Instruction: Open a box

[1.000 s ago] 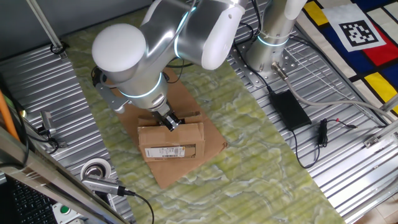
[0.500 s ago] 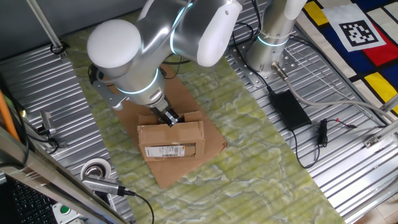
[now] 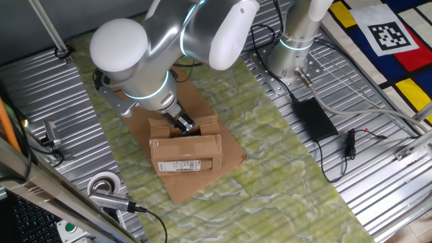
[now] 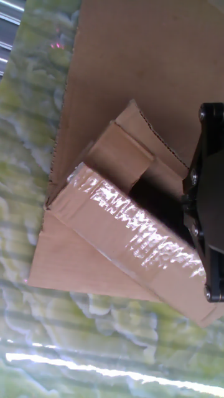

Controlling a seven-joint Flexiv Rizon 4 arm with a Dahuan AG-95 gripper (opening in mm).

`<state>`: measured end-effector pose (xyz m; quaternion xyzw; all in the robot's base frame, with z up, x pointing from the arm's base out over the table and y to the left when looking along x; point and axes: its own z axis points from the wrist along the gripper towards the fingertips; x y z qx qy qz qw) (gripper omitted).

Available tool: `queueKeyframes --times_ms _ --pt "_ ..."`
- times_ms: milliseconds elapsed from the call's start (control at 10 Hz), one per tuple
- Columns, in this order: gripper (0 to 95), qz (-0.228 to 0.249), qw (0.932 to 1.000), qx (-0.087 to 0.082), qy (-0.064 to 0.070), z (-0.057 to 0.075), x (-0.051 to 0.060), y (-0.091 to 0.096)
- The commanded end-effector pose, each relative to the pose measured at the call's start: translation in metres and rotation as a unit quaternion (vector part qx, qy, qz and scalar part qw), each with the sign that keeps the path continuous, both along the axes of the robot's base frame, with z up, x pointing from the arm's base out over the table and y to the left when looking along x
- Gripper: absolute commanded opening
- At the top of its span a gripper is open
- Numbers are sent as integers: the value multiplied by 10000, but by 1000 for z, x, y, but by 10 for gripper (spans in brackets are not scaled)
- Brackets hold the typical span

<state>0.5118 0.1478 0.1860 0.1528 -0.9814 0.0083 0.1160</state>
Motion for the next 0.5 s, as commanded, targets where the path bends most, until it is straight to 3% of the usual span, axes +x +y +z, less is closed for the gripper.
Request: queueKeyframes --times_ms 100,500 --pt "0 40 10000 5 -13 1 -3 -3" --pt "0 204 9998 18 36 3 -8 -14"
